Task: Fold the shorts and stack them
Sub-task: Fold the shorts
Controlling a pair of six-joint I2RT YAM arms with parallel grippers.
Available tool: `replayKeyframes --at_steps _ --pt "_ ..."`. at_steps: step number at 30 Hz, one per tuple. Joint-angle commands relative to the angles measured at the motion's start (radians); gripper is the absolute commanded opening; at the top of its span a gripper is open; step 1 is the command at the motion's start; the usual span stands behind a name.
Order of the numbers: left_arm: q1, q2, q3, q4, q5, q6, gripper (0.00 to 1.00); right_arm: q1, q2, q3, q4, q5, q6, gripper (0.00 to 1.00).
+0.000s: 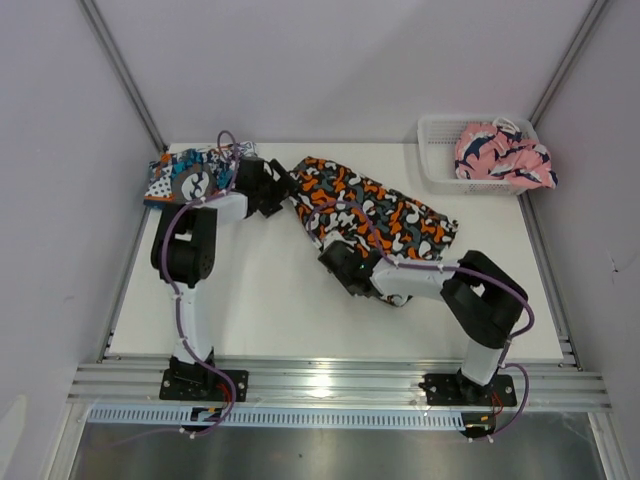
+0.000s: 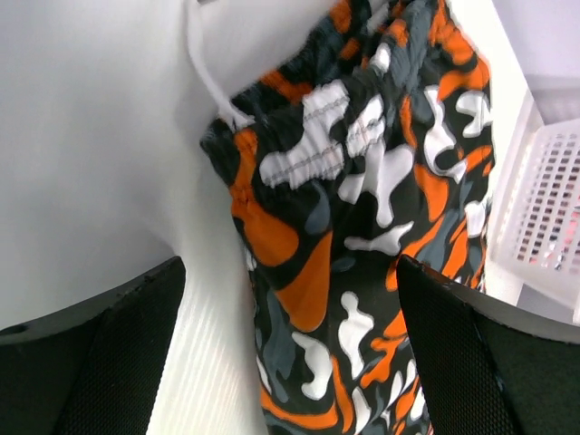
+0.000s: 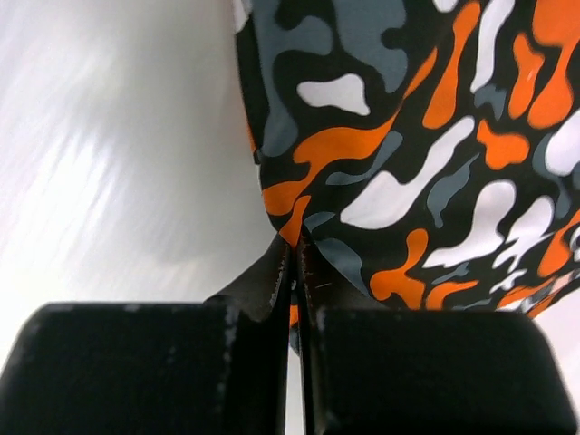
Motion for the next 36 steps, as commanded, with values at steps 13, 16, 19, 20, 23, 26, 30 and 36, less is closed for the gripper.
replayKeyframes --at_steps 13,16,19,20,23,26,30,36 --pt "0.011 -0.467 -0.647 0.316 -0.002 -0.024 0.99 0.304 -0.267 -0.181 -0.145 0.075 0.281 0.0" --pt "0.006 -0.467 -0.661 0.362 0.018 -0.019 0.99 0.345 -0.272 -0.186 -0.167 0.091 0.306 0.0" --pt "-0.005 -0.453 -0.71 0.488 0.05 -0.062 0.99 0.376 -0.271 -0.186 -0.176 0.095 0.327 0.0" --pt "-0.008 -0.447 -0.724 0.514 0.054 -0.085 0.99 0.39 -0.271 -0.184 -0.179 0.097 0.333 0.0" --pt "-0.019 -0.421 -0.746 0.614 0.057 -0.103 0.99 0.407 -0.271 -0.184 -0.182 0.098 0.344 0.0" --pt "-0.029 -0.384 -0.738 0.597 0.051 -0.132 0.99 0.419 -0.277 -0.189 -0.181 0.1 0.355 0.0" --pt "-0.042 -0.349 -0.767 0.663 0.02 -0.177 0.99 0.431 -0.292 -0.194 -0.184 0.104 0.364 0.0" --pt "-0.06 -0.282 -0.761 0.685 -0.014 -0.24 0.99 0.461 -0.332 -0.189 -0.22 0.12 0.379 0.0"
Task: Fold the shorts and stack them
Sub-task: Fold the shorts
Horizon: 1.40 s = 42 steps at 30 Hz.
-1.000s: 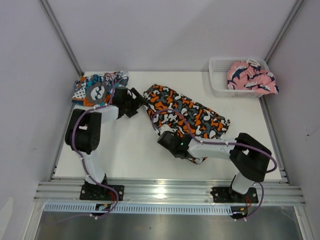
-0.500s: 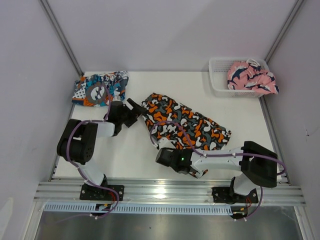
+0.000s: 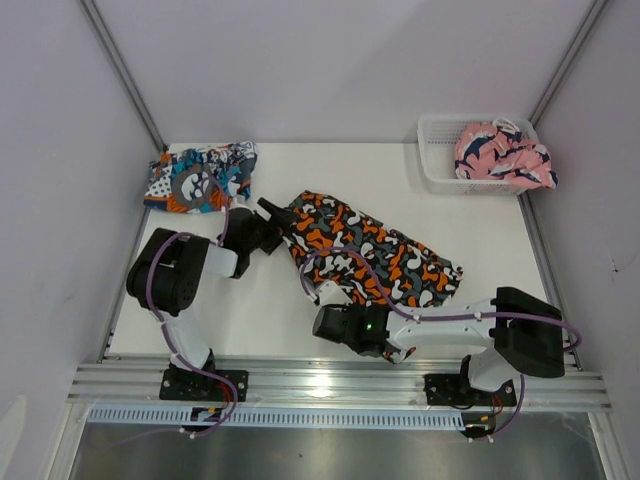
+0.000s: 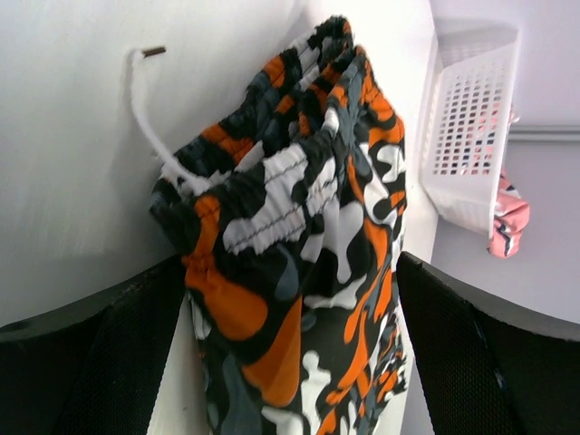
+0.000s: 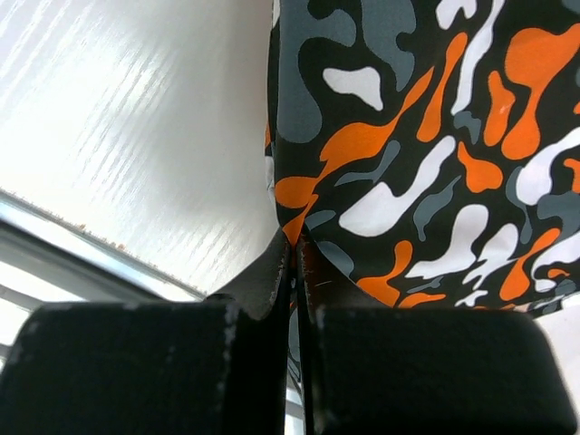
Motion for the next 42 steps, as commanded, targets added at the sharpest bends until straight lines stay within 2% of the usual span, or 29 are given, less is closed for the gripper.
replayKeyframes --at_steps 1,8,10,11,12,14,15,20,21,23,24,25,27,29,38,41,42 --pt "-0.029 0.04 0.001 0.025 -0.066 -0.041 0.99 0.021 -0.059 0.009 -0.033 0.046 0.034 0.0" --pt "-0.062 0.078 0.026 0.04 -0.131 -0.099 0.99 0.046 -0.105 0.021 -0.067 0.05 0.047 0.0" --pt "-0.065 0.098 0.03 0.053 -0.139 -0.111 0.96 0.051 -0.111 0.019 -0.079 0.052 0.053 0.0" --pt "-0.066 0.104 0.044 0.053 -0.142 -0.114 0.92 0.055 -0.109 0.019 -0.085 0.052 0.054 0.0" --pt "-0.068 0.11 0.044 0.054 -0.148 -0.117 0.81 0.057 -0.109 0.018 -0.087 0.052 0.056 0.0" --pt "-0.071 0.126 0.047 0.082 -0.159 -0.127 0.7 0.061 -0.106 0.012 -0.085 0.049 0.056 0.0" --pt "-0.072 0.135 0.053 0.094 -0.16 -0.125 0.6 0.063 -0.106 0.01 -0.082 0.047 0.056 0.0" --pt "-0.076 0.201 0.085 0.181 -0.153 -0.122 0.41 0.064 -0.1 -0.01 -0.061 0.031 0.051 0.0" --pt "-0.074 0.211 0.088 0.225 -0.152 -0.125 0.32 0.064 -0.096 -0.013 -0.056 0.029 0.053 0.0" --pt "-0.071 0.233 0.092 0.278 -0.151 -0.127 0.19 0.064 -0.094 -0.017 -0.057 0.024 0.053 0.0" --pt "-0.066 0.242 0.084 0.349 -0.151 -0.122 0.03 0.064 -0.094 -0.025 -0.056 0.024 0.051 0.0" --pt "-0.063 0.245 0.07 0.394 -0.148 -0.107 0.0 0.064 -0.097 -0.03 -0.056 0.023 0.053 0.0" --pt "-0.049 0.235 0.044 0.483 -0.151 -0.093 0.0 0.061 -0.102 -0.043 -0.056 0.017 0.053 0.0" --pt "-0.036 0.206 0.015 0.473 -0.162 -0.052 0.0 0.026 -0.094 -0.047 -0.047 -0.03 0.05 0.0" --pt "-0.034 -0.146 -0.114 0.233 -0.375 0.214 0.0 -0.047 -0.005 -0.031 0.041 -0.089 -0.06 0.0" --pt "-0.052 -0.297 -0.177 0.13 -0.488 0.281 0.0 -0.124 0.05 0.004 0.001 -0.057 -0.091 0.0" --pt "-0.065 -0.337 -0.189 0.099 -0.525 0.288 0.0 -0.187 0.062 0.015 -0.008 -0.066 -0.093 0.0"
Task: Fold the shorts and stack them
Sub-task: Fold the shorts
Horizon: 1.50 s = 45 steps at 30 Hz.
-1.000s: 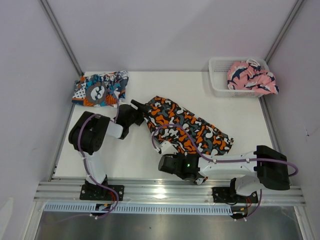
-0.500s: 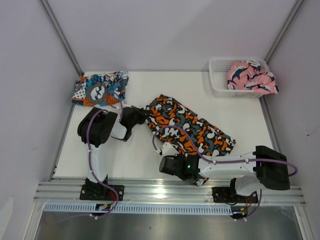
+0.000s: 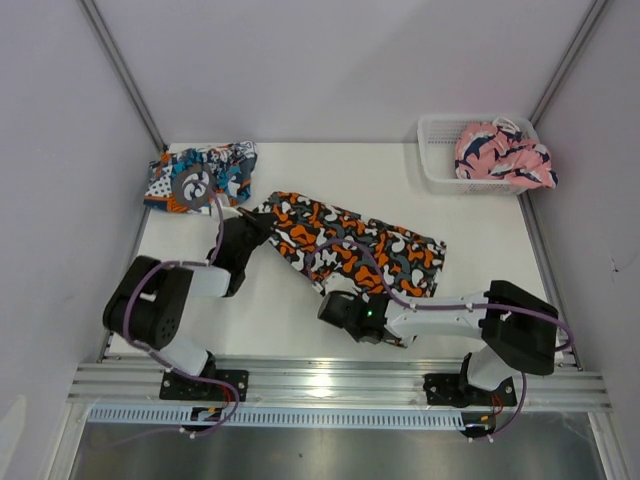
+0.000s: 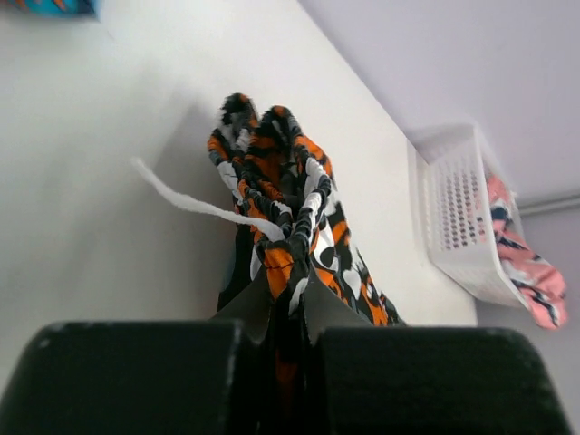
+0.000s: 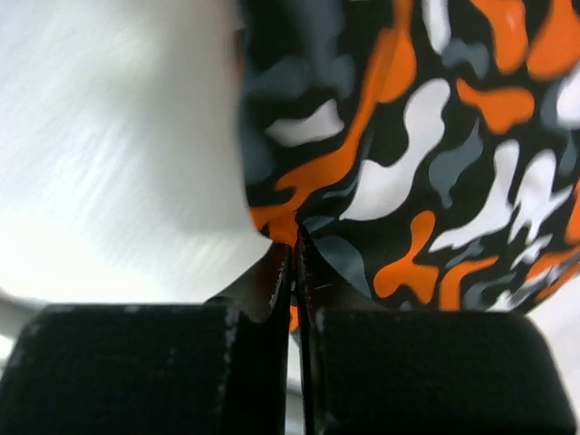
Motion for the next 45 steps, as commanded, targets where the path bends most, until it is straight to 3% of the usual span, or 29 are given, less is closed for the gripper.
replayKeyframes --at_steps 1,2,7,8,9,11,18,25,31,33,35,37,38,39,40,45 --pt "-0.026 -0.174 -0.078 -0.103 -0.239 0.138 0.0 -0.125 0.054 0.051 -0.036 -0.006 -0.059 0.0" --pt "-0.055 -0.252 -0.087 -0.176 -0.338 0.139 0.0 -0.14 0.056 0.059 -0.033 -0.02 -0.068 0.0" --pt "-0.088 -0.396 -0.116 -0.367 -0.497 0.153 0.0 -0.128 0.031 0.059 -0.019 -0.092 -0.09 0.04" --pt "-0.088 -0.418 -0.132 -0.387 -0.511 0.155 0.0 -0.116 0.029 0.055 -0.017 -0.098 -0.084 0.09" --pt "-0.088 -0.458 -0.144 -0.381 -0.512 0.164 0.0 -0.101 0.019 0.044 -0.014 -0.103 -0.075 0.27" --pt "-0.092 -0.496 -0.199 -0.36 -0.511 0.167 0.0 -0.081 -0.001 0.029 0.016 -0.143 -0.049 0.38" --pt "-0.115 -0.607 -0.282 -0.441 -0.505 0.121 0.0 -0.148 -0.226 -0.005 0.139 -0.367 -0.027 0.56" --pt "-0.118 -0.754 -0.392 -0.545 -0.463 0.03 0.0 -0.307 -0.25 0.039 0.248 -0.476 0.022 0.57" --pt "-0.118 -0.926 -0.481 -0.708 -0.399 -0.055 0.04 -0.378 -0.08 0.091 0.462 -0.463 0.158 0.43" --pt "-0.118 -0.988 -0.51 -0.711 -0.376 -0.071 0.1 -0.375 0.0 0.122 0.548 -0.444 0.189 0.36" --pt "-0.118 -1.021 -0.56 -0.721 -0.377 -0.074 0.2 -0.372 0.051 0.142 0.604 -0.471 0.212 0.34" --pt "-0.118 -1.062 -0.56 -0.754 -0.379 -0.056 0.32 -0.364 0.123 0.191 0.631 -0.465 0.23 0.25" --pt "-0.118 -1.071 -0.554 -0.77 -0.382 -0.049 0.58 -0.364 0.147 0.211 0.636 -0.477 0.234 0.17" --pt "-0.118 -1.081 -0.552 -0.777 -0.374 -0.052 0.75 -0.364 0.17 0.232 0.622 -0.479 0.243 0.13" --pt "-0.117 -1.082 -0.55 -0.787 -0.368 -0.06 0.99 -0.364 0.21 0.267 0.616 -0.474 0.249 0.1" --pt "-0.115 -1.021 -0.532 -0.846 -0.379 -0.138 0.99 -0.397 0.289 0.289 0.622 -0.499 0.307 0.0"
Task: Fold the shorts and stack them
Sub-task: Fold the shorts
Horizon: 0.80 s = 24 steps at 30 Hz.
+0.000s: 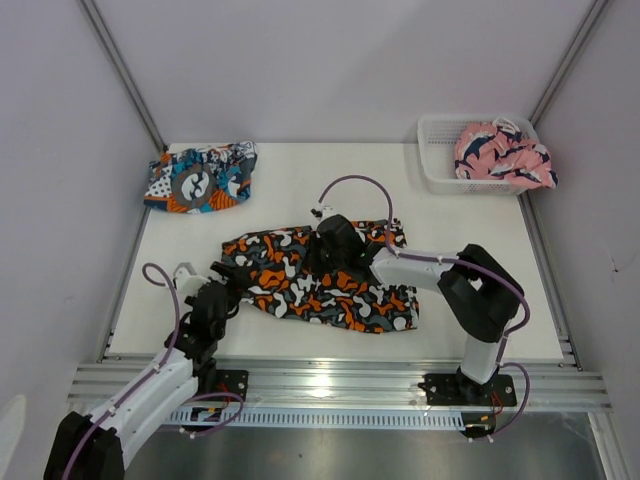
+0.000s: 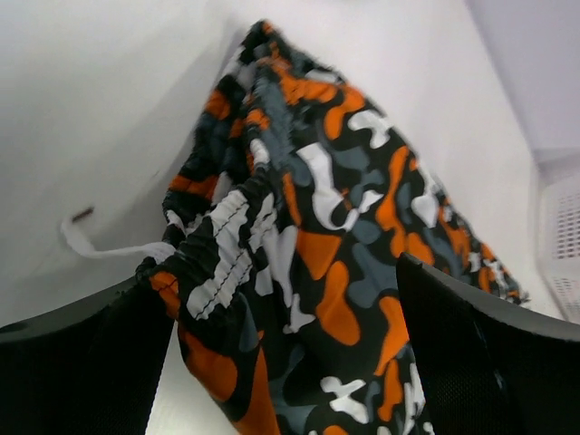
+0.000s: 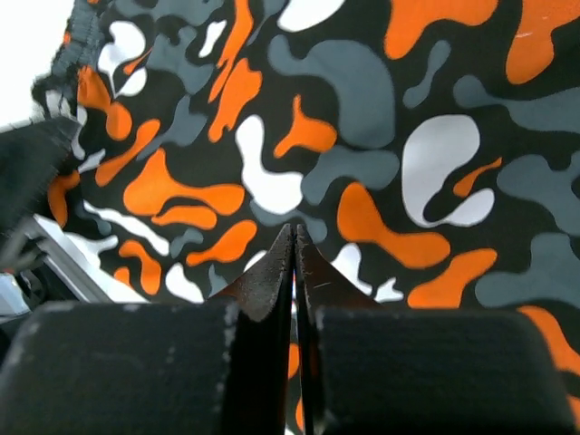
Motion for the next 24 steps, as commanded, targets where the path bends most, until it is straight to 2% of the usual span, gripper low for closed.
replayKeyframes --at_steps 1,7,14,17,24 --pt "-0.001 0.049 -0.026 -0.064 0.0 -0.06 0.99 -0.027 0.046 0.033 0.052 -0.026 0.061 0.0" --pt "0.041 0.11 -0.012 -0.095 0.022 -0.084 0.99 -0.085 0.136 0.024 0.055 -0.087 0.082 0.0" --pt "0.113 0.118 0.002 0.01 0.141 0.047 0.99 -0.153 0.224 0.028 0.025 -0.182 0.092 0.0" --pt "0.14 0.176 0.035 0.08 0.201 0.126 0.99 -0.174 0.244 0.016 0.035 -0.233 0.095 0.0" --pt "0.197 0.4 0.074 0.231 0.348 0.126 0.99 -0.18 0.222 0.024 -0.009 -0.249 0.069 0.0"
